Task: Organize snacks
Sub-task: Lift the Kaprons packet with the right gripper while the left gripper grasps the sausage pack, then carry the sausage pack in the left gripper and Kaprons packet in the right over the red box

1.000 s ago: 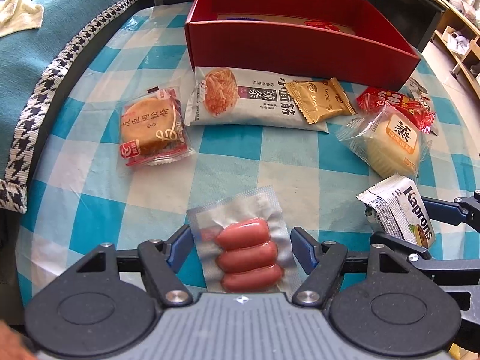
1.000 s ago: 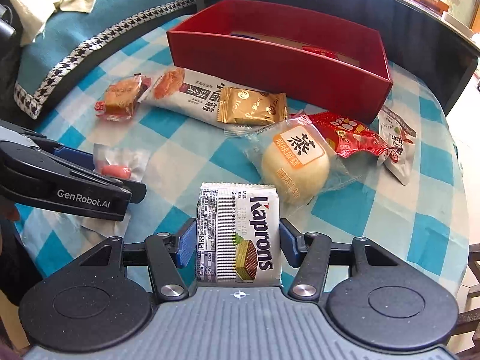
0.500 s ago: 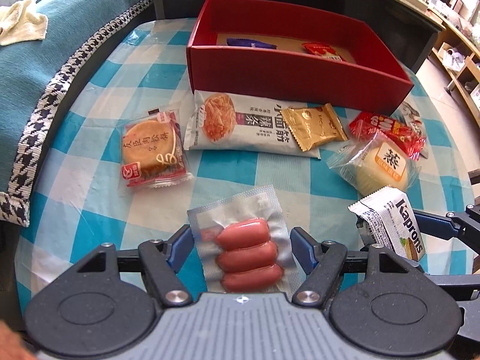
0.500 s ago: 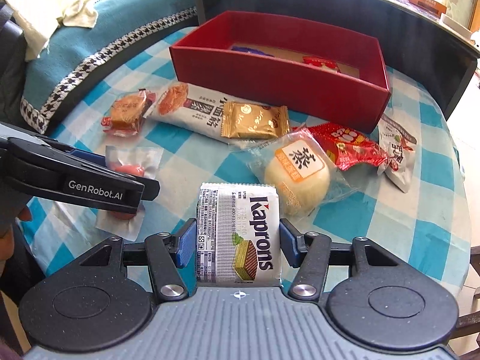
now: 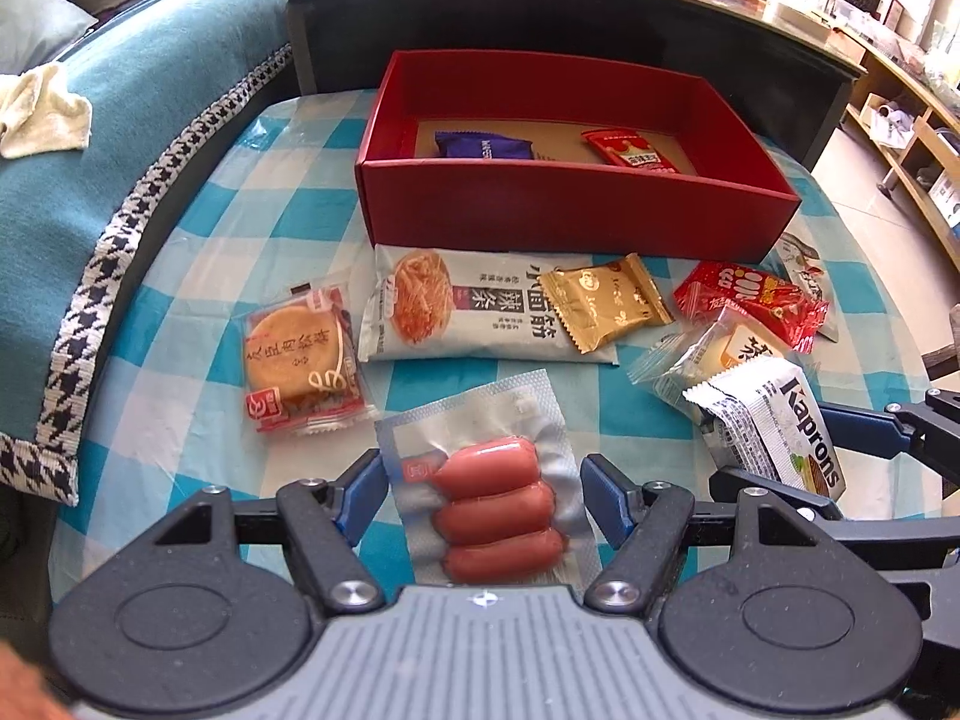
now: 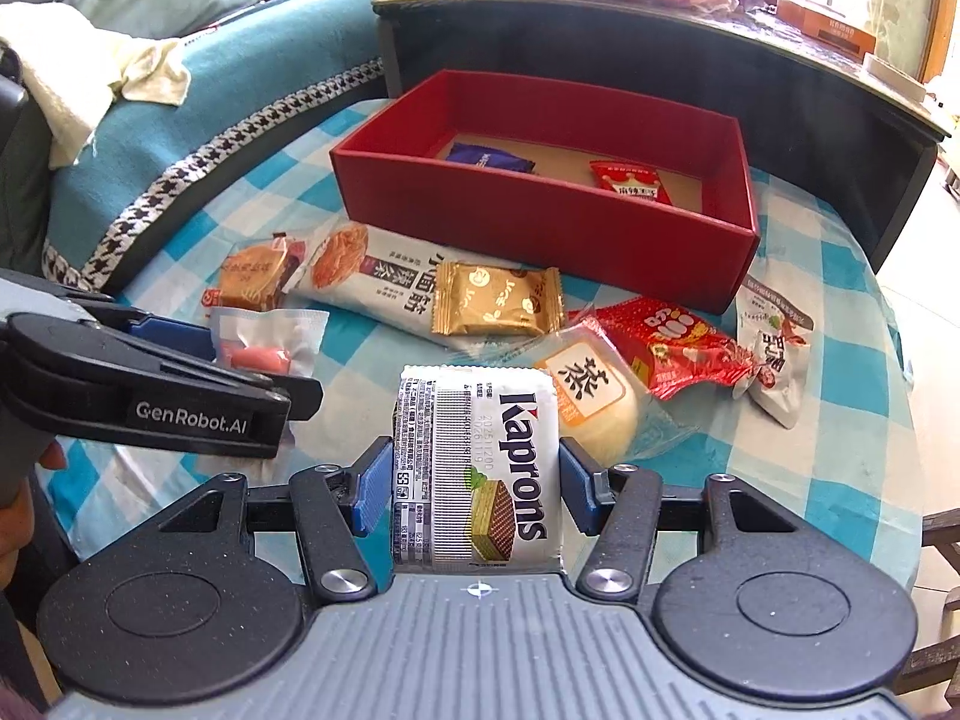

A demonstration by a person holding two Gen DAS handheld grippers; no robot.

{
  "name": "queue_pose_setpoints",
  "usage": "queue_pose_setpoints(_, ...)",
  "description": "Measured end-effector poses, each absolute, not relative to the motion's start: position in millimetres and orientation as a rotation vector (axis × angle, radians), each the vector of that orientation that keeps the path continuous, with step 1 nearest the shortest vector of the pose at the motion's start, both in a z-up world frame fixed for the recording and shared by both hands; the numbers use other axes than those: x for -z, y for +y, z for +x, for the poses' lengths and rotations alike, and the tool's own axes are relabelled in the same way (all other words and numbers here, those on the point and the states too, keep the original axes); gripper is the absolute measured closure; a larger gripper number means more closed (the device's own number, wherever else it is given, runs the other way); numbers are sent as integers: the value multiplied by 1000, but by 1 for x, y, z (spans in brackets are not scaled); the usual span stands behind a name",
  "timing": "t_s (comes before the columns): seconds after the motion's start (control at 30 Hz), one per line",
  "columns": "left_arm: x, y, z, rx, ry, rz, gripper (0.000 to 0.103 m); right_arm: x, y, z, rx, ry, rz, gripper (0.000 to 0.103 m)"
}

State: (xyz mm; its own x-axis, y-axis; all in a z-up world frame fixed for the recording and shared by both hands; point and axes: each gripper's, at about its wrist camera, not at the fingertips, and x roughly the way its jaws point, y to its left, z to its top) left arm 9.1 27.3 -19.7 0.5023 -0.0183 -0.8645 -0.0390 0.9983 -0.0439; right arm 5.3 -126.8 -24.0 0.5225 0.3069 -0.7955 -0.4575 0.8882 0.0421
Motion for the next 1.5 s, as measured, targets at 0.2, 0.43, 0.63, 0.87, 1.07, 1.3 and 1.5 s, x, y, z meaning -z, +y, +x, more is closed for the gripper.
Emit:
queue_pose_setpoints(0.2,15,25,14,-7,1024,-53,4,18,-130,13,-443,890,-162,39)
queue_pose_setpoints(0.43,8,23,26,-3,1001,-51,4,10,-131,26,-423,864,-136,39)
queue_pose_setpoints(0.63,-1,22,40,-6,967,-33,4,5,-132,38,-412,843,-122,39)
queue_pose_setpoints(0.87,-9,18,60,-4,932,-13,4,-2,-136,56,-388,817,-101,39)
queue_pose_setpoints(1.07,-16,18,78,-5,907,-11,4,-7,-137,70,-376,799,-85,39)
queue_pose_setpoints(1.3,-26,18,97,-14,870,8,4,-14,-136,89,-371,769,-73,39)
queue_pose_setpoints(1.5,-27,18,113,-19,862,15,5,-15,-134,104,-366,760,-71,39)
